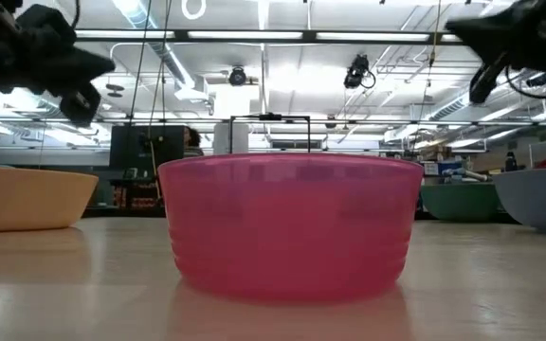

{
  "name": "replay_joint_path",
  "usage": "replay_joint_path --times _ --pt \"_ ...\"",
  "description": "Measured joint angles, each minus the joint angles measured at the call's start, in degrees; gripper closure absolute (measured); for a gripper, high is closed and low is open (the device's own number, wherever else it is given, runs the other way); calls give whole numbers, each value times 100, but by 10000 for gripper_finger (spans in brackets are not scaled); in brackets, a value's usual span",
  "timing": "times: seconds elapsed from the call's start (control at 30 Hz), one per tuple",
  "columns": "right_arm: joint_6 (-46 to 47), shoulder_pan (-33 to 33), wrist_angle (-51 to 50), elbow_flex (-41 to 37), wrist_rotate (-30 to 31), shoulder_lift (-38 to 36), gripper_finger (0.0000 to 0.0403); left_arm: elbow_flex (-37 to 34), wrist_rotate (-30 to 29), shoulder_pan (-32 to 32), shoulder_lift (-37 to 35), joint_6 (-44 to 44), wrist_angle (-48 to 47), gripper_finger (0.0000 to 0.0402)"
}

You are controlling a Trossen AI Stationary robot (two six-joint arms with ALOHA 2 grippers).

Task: Nest bowls inside each other
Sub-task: Stack the yellow bowl on the top of the light blue bowl

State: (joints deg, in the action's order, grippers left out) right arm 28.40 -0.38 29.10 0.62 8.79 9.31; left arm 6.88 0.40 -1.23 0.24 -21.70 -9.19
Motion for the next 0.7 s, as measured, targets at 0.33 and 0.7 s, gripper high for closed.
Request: replay_joint_path --times 0.33,0.7 --pt "300 -189 1130 68 411 1761 403 976 -1111 1 1142 -1448 -1859 392" --pt "-181 -464 922 1132 -210 3178 403 2385 -375 -60 4044 -2593 -3008 392"
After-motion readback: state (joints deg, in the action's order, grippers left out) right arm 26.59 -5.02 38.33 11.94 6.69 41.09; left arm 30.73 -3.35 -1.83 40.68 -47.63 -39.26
